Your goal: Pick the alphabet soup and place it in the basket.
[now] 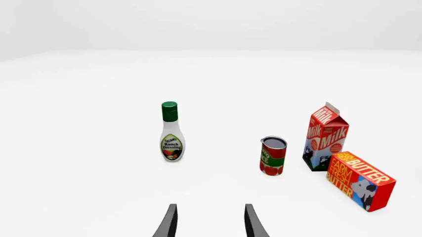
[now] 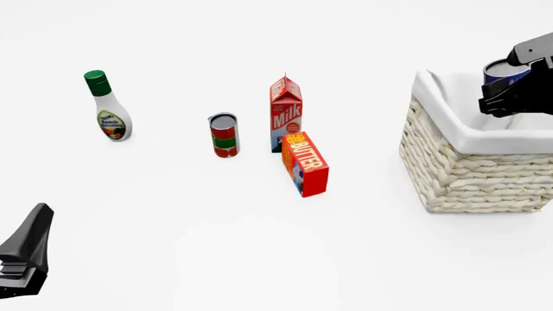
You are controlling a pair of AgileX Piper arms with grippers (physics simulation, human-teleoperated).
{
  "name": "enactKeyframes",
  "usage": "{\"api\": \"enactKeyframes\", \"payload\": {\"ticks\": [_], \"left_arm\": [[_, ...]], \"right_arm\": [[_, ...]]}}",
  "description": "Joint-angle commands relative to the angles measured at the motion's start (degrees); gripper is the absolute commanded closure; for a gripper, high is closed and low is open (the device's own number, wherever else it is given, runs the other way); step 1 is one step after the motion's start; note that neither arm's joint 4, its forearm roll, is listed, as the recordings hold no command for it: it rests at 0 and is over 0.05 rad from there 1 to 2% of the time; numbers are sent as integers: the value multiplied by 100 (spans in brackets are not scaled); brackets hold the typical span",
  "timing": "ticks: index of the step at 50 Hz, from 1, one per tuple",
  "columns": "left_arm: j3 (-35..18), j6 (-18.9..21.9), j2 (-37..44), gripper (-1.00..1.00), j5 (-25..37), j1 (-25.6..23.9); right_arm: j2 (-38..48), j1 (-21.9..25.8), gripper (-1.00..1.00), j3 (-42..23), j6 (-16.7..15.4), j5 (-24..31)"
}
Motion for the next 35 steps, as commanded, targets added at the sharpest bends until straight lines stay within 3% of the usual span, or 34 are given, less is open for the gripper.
{"api": "enactKeyframes", "payload": {"ticks": [1, 33, 34, 35], "left_arm": [[0, 0, 0, -100, 0, 0], [0, 0, 0, -100, 0, 0], [0, 0, 0, -100, 0, 0], [0, 0, 0, -100, 0, 0]], "right_arm": [[195, -13, 100, -77, 117, -127], [395, -69, 100, -136, 121, -202], [390, -75, -100, -149, 126, -189], [386, -76, -100, -153, 127, -182]]}}
